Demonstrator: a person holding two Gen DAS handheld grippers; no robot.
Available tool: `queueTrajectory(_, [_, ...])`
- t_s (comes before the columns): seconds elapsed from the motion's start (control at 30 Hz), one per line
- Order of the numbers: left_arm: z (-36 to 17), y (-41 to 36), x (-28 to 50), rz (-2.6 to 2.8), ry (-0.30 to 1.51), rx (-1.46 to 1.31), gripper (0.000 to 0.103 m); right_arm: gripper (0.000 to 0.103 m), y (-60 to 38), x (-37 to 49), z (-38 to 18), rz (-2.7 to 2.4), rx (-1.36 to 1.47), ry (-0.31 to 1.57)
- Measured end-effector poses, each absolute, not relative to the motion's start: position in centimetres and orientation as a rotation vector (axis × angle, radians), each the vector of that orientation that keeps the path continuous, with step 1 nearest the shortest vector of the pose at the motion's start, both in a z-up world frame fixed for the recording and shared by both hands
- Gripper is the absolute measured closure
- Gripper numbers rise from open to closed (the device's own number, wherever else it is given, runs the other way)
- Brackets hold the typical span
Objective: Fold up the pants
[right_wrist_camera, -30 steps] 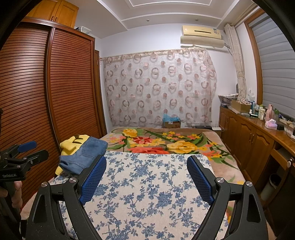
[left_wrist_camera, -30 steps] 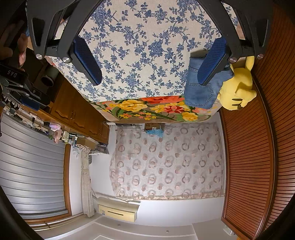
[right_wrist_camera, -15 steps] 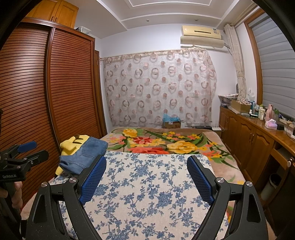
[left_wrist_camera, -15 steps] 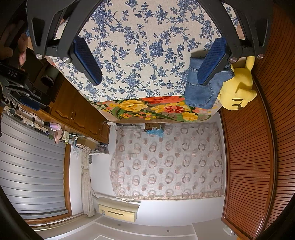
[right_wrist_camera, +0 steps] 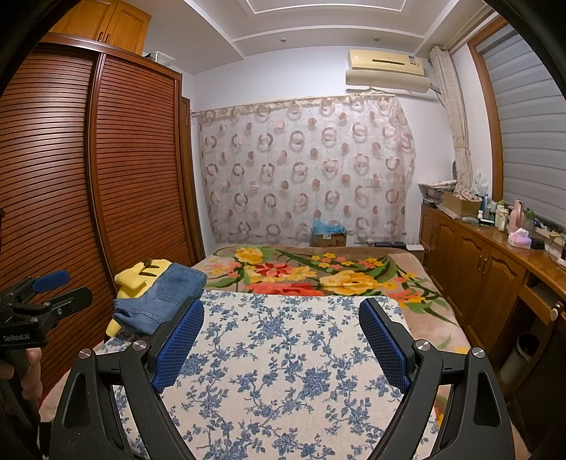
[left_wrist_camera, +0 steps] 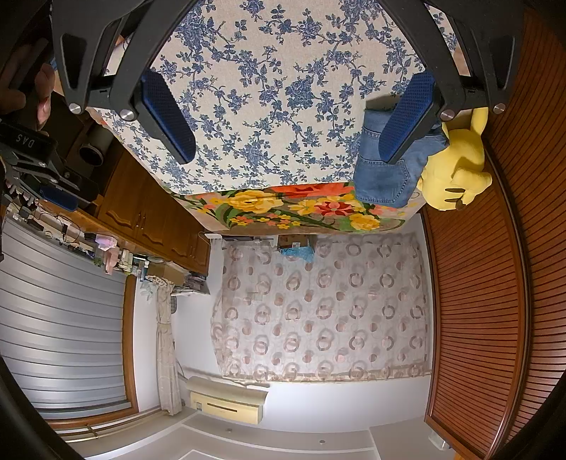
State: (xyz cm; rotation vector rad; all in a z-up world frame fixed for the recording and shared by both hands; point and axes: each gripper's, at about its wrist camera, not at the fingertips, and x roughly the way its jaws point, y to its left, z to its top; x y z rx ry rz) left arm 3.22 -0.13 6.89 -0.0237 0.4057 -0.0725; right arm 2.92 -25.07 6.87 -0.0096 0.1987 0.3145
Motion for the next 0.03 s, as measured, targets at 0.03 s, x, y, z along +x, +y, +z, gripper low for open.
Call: queueTrajectory(0.03, [6.89,-0.14,3.21,-0.072,0.406,-0.024,0.0,0.013,-25.09,2.92,6.84,0.315,-0.009,0.199])
